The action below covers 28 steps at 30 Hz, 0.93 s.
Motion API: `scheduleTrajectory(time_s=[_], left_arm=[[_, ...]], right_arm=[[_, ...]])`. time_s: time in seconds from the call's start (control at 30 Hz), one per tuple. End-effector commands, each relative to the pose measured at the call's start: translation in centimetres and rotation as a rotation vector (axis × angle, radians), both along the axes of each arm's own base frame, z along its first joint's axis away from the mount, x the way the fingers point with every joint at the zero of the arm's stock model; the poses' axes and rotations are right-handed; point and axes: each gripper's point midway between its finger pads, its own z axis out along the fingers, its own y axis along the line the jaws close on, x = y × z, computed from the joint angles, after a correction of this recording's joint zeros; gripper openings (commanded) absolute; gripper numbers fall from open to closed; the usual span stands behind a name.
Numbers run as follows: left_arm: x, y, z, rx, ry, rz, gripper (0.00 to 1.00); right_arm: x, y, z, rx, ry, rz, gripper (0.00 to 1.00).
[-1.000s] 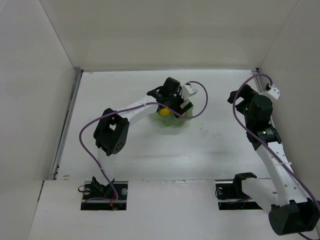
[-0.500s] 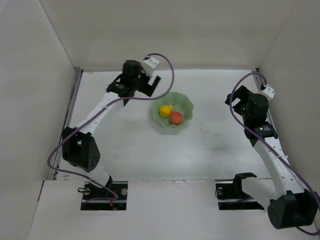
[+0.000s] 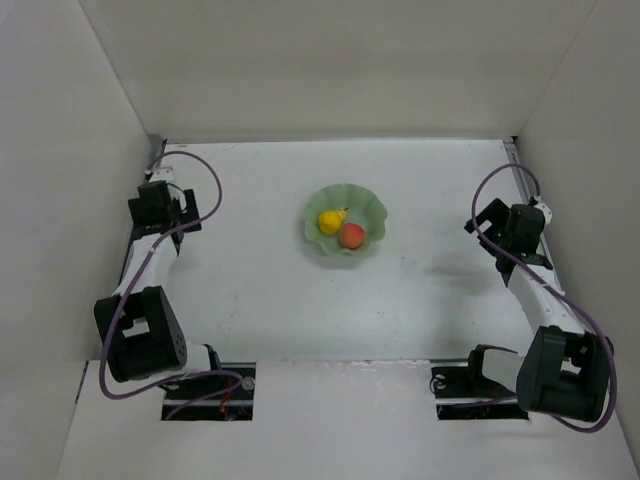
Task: Place and organize the fake fruits in the fruit bowl
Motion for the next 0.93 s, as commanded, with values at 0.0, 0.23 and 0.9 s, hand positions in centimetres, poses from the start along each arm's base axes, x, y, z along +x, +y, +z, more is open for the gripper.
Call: scheduleTrajectory(time_s=[0.0,0.23,0.9], left_arm=[[0.8,2.2,3.5,-0.098,-0.223,0.116,1.00],[0.6,2.2,3.0,-0.182,-0.233,0.121,1.00],[0.6,1.9,3.3,-0.212,-0.233,0.115,1.00]], right_arm=[[1.2,-1.0,1.5,-0.004,-0.111,-0.039,1.00],[0.0,-2.3,0.4,-0.031,-0.095,-0.103,1.00],[0.1,-1.9,1.3,-0.036,-0.120,-0.084,1.00]])
